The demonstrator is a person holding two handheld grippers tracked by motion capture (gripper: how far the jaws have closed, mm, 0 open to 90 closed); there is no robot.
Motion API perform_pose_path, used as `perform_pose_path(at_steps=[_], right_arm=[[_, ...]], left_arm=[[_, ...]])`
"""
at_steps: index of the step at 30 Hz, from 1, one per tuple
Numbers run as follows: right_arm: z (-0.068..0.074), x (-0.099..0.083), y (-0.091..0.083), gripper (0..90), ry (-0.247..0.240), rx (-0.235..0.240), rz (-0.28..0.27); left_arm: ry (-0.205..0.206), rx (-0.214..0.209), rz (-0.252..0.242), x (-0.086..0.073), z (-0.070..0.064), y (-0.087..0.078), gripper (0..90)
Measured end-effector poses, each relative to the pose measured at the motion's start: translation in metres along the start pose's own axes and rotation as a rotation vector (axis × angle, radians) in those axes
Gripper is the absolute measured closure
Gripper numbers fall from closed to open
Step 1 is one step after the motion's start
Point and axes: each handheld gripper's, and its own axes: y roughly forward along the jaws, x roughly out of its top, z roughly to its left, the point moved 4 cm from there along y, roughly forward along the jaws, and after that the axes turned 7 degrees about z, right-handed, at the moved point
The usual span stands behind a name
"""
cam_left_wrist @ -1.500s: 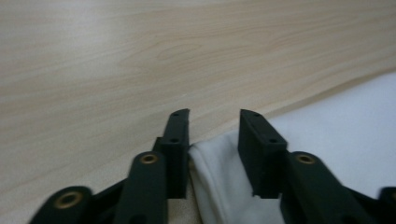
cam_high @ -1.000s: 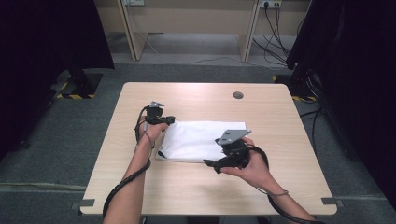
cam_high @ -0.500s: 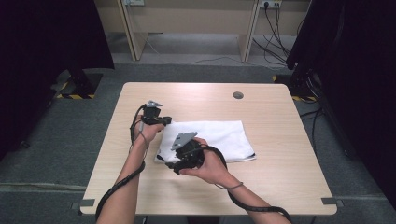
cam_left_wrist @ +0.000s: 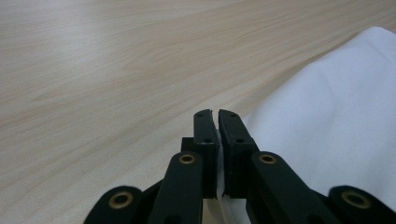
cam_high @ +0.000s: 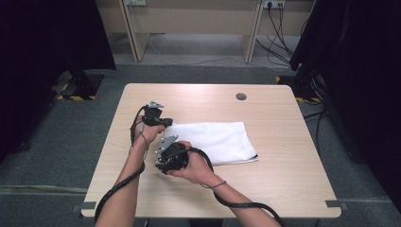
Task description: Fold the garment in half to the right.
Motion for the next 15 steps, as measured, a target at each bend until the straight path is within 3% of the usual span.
perform_pose_path(at_steps=[5,15], right_arm=[[-0.003,0.000,0.013,47.4,0.002,-0.007,0.031],[-0.006,-0.002,0.026,56.7,0.030,0.003,0.026]], left_arm=[[-0.002,-0.006,0.000,-0.001,0.000,-0.001,86.0],[-0.004,-0.005,0.014,-0.003,0.003,0.001,86.0]])
